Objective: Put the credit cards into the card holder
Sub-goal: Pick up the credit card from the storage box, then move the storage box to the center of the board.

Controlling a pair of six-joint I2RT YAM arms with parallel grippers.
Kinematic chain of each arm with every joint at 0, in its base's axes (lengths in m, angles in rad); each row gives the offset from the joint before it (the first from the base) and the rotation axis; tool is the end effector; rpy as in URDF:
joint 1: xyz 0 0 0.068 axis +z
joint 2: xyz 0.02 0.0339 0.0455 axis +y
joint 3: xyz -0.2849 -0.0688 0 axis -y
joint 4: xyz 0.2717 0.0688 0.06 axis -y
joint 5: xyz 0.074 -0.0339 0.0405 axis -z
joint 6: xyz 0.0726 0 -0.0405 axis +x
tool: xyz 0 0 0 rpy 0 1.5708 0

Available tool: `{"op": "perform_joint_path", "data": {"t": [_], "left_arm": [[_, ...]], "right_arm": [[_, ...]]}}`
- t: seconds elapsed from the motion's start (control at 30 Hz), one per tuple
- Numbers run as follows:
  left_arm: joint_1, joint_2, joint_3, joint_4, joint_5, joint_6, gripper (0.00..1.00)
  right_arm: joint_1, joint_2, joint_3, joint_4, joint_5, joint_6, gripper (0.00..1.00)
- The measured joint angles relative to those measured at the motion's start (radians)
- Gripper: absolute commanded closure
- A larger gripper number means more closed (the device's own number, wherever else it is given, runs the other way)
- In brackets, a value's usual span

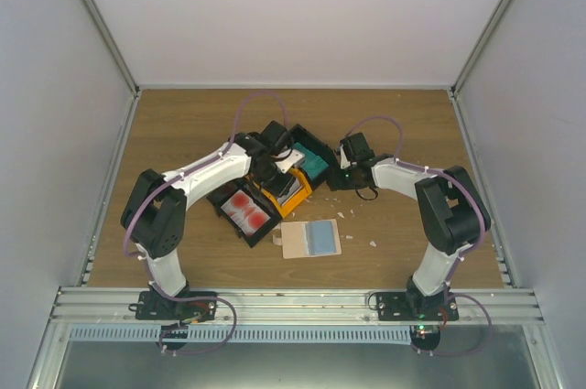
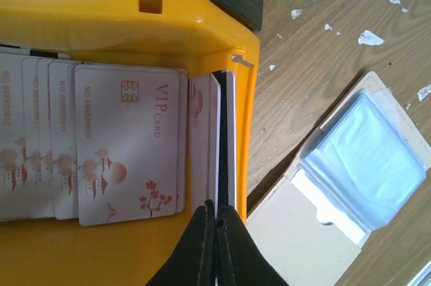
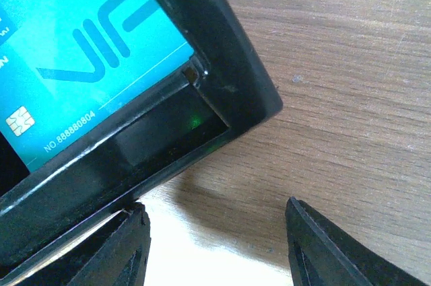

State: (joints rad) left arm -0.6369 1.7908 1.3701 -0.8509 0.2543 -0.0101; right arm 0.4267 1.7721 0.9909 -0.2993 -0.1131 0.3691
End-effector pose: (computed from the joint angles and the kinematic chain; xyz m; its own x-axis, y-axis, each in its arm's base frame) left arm 0.3085 -0.2509 0.1975 -0.7746 0.5608 -0.2923 0.6274 0.7397 -0.2434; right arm 0.3434 0.1651 0.1150 -0.9148 -0.0221 -0.4033 -0.1389 0.9548 0.2627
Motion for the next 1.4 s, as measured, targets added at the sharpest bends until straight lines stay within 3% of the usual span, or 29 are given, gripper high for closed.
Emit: {"op": "perform_joint_path", "data": {"t": [0.33,0.6,0.8,1.4], "left_arm": [[0.016,-0.136,-0.008,0.017,-0.138,-0.07,1.0],[0.024,-0.337,-0.058,0.105,-0.258,-0.14,1.0],[0.034,-0.407,-0.113,0.134,-0.298,-0.187,1.0],[0.067,-0.52,-0.18,0.144,-0.301,-0.205,1.0]], "right_arm": [[0.033,-0.126,0.0,-0.037,0.049,0.006,0.41],[0.243,-0.191,-0.046,-0.102,0.088,0.014,0.38],[0.369,-0.142,-0.045,-0.135,0.072,0.042,0.38],[0.414,0.062,0.146,-0.165,0.084,0.124,0.38]]}}
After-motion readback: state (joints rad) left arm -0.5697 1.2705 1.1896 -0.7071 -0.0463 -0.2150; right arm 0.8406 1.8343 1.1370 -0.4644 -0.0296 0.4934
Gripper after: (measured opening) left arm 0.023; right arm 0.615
